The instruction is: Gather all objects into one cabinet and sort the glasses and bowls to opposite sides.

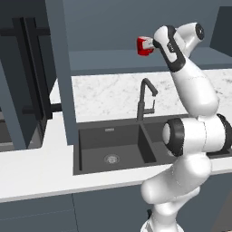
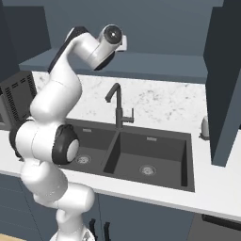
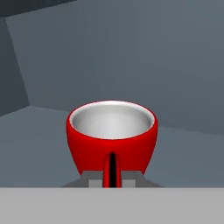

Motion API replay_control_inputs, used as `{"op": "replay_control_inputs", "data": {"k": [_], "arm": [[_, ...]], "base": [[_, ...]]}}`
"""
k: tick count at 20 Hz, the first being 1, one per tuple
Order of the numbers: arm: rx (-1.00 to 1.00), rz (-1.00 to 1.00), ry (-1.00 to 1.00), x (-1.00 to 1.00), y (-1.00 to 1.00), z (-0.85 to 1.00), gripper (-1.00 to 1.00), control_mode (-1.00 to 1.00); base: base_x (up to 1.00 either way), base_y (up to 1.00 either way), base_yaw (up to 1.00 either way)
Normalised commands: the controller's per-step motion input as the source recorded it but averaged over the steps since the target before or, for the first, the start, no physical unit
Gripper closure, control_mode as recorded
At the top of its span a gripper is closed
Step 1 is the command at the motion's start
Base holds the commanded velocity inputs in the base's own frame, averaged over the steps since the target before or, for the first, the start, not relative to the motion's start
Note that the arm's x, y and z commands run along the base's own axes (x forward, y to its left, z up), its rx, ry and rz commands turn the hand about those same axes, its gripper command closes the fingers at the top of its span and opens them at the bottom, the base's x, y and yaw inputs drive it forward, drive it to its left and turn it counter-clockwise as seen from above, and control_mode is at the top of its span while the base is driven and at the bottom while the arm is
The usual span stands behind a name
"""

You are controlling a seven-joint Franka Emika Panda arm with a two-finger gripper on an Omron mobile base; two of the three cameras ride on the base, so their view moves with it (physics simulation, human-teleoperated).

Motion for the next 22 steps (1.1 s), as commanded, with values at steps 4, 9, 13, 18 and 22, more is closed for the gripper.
{"op": "replay_control_inputs", "data": {"k": [4,9,13,18,22], "arm": [[0.0,-0.08,-0.08,-1.0,-0.45,0.14,1.0,-1.0],[-0.01,-0.16,0.02,-1.0,-0.1,0.39,1.0,-1.0],[0.0,-0.2,0.12,-1.0,0.0,0.43,1.0,-1.0],[-0.05,-0.24,0.15,-0.98,0.12,0.09,1.0,-1.0],[-0.05,-0.16,0.05,-0.73,0.2,-0.08,1.0,-1.0]], "base": [[0.0,0.0,0.0],[0.0,0.0,0.0],[0.0,0.0,0.0],[0.0,0.0,0.0],[0.0,0.0,0.0]]}}
